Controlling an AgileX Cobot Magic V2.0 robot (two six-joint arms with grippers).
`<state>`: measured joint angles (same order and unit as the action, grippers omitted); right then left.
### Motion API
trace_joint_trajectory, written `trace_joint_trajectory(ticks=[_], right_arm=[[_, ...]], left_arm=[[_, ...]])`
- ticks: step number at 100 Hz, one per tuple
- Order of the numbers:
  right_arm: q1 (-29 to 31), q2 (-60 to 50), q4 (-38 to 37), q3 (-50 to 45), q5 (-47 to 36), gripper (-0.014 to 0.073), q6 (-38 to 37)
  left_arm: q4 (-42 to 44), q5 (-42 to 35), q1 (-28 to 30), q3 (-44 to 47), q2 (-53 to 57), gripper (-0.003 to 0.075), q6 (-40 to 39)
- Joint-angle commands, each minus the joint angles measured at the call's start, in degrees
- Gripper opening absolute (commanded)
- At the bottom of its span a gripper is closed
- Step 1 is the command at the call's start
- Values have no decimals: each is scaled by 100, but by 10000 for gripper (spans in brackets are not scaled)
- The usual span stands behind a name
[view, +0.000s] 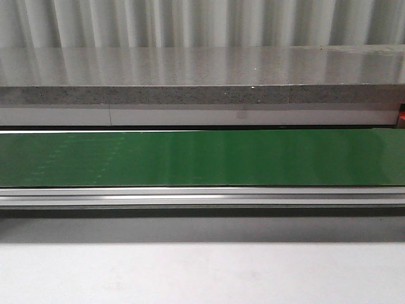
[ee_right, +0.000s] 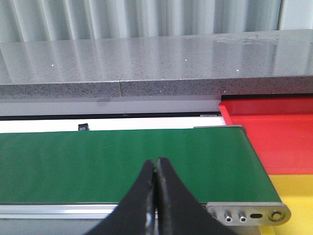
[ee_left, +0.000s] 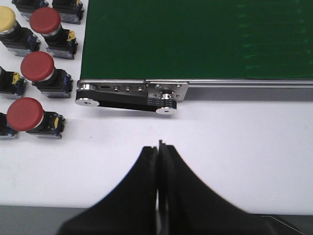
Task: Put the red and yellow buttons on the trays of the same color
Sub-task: 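Move the left gripper down over the nearest red push-button on the table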
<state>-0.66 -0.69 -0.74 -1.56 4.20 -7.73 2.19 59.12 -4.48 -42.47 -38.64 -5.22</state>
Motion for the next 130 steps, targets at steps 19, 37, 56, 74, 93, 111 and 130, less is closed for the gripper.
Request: trace_joint_trajectory(ticks=[19,37,56,74,93,111,130], right_arm=[[-4,-85,-59,-8,-467,-67,-1],[-4,-85,-59,-8,-467,-67,-1],[-4,-85,-59,-8,-467,-67,-1],[-4,-85,-59,-8,-467,-67,-1],[-4,-85,-59,-8,-467,-67,-1],[-4,-85,-59,-8,-467,-67,-1],[-4,-85,-59,-8,-467,-67,-1]], left_arm=[[13,-217,12,-64,-194,274,-709],[593,-356,12,261,-194,601,-1592],[1447,-812,12,512,-194,642,-2874],[1559,-1204,200,512,-293,642,-3188],[1647,-1373,951,512,-787,642,-3176],[1574,-1781,1645,512,-1440,642,-2973],[1574,-2151,2067,512,-2159,642,-2882]])
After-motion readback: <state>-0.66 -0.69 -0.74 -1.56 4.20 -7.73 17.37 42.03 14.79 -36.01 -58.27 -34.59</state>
